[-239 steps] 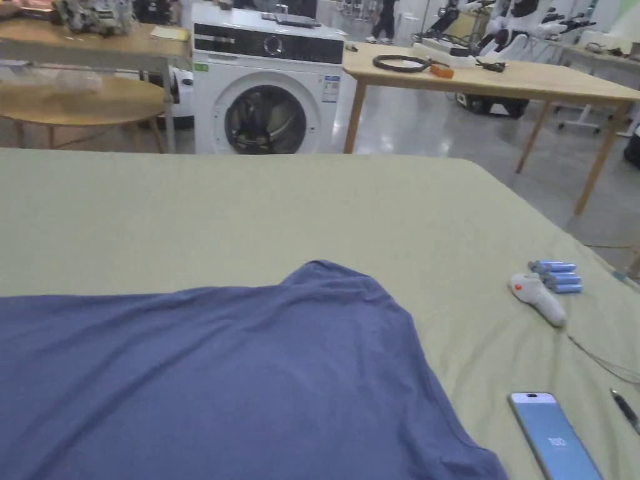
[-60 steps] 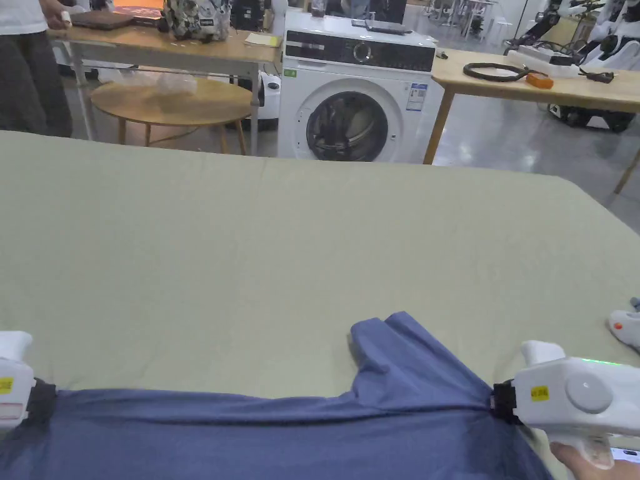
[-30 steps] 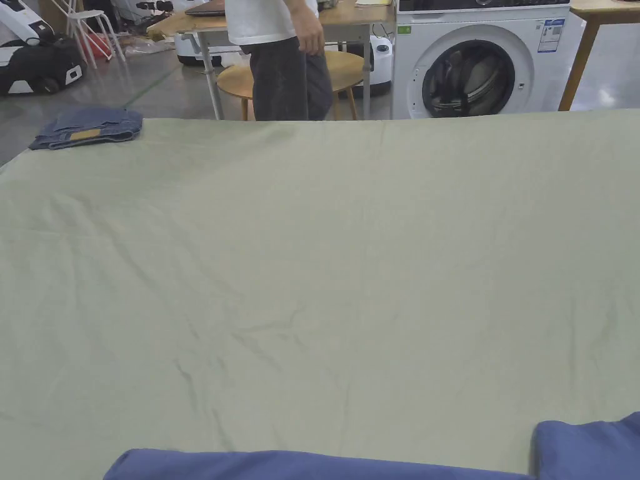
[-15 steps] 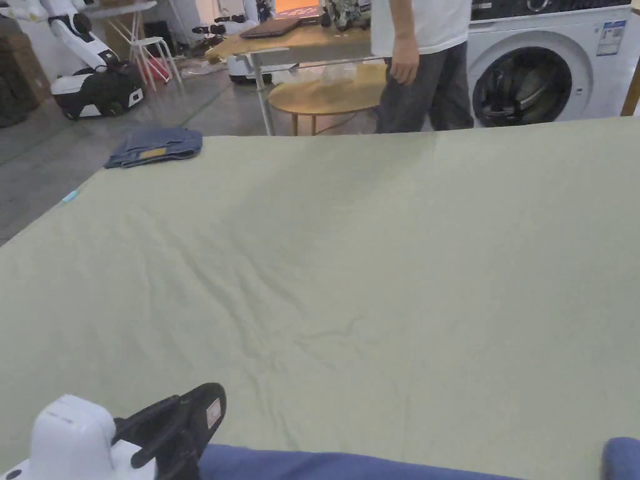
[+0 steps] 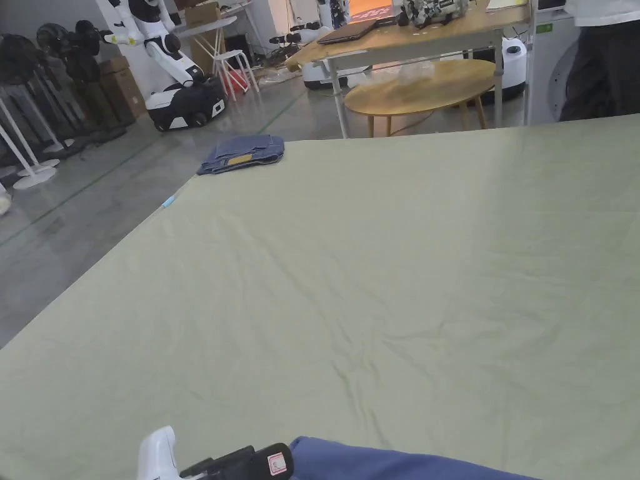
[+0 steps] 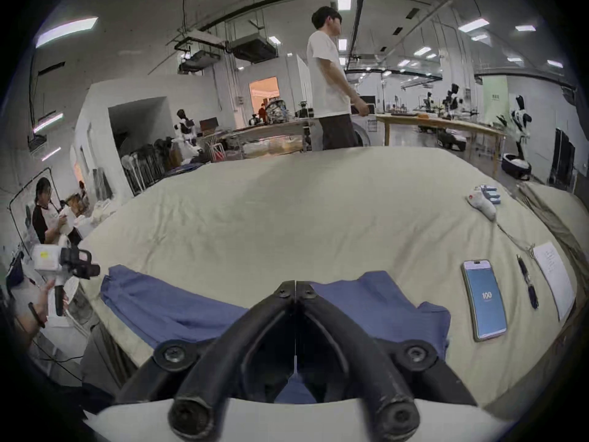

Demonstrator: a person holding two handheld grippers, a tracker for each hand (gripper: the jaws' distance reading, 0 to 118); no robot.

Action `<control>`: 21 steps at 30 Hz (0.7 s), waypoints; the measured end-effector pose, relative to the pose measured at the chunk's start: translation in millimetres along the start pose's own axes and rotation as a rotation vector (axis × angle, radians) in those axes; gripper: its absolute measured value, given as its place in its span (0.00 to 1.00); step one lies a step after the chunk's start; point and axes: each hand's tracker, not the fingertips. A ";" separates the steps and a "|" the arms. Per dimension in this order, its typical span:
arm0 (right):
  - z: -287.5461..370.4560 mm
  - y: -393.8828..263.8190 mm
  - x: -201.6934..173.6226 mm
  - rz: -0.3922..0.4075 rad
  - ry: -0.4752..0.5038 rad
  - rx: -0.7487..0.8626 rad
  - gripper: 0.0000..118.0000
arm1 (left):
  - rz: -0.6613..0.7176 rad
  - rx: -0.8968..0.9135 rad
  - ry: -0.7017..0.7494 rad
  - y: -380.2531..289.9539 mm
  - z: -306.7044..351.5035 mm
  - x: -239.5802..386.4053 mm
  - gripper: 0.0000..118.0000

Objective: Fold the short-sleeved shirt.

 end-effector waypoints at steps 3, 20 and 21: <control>3.6 -4.2 4.4 -0.038 -0.003 -0.017 0.00 | 0.123 -0.020 -0.023 -8.1 -19.3 -26.4 0.80; 12.5 -4.4 7.8 -0.047 -0.034 -0.034 0.00 | 0.186 0.031 -0.123 19.0 -19.8 -1.4 0.02; 11.4 -5.2 8.1 -0.050 -0.035 -0.038 0.00 | 0.146 0.055 -0.090 28.5 -7.8 3.3 0.01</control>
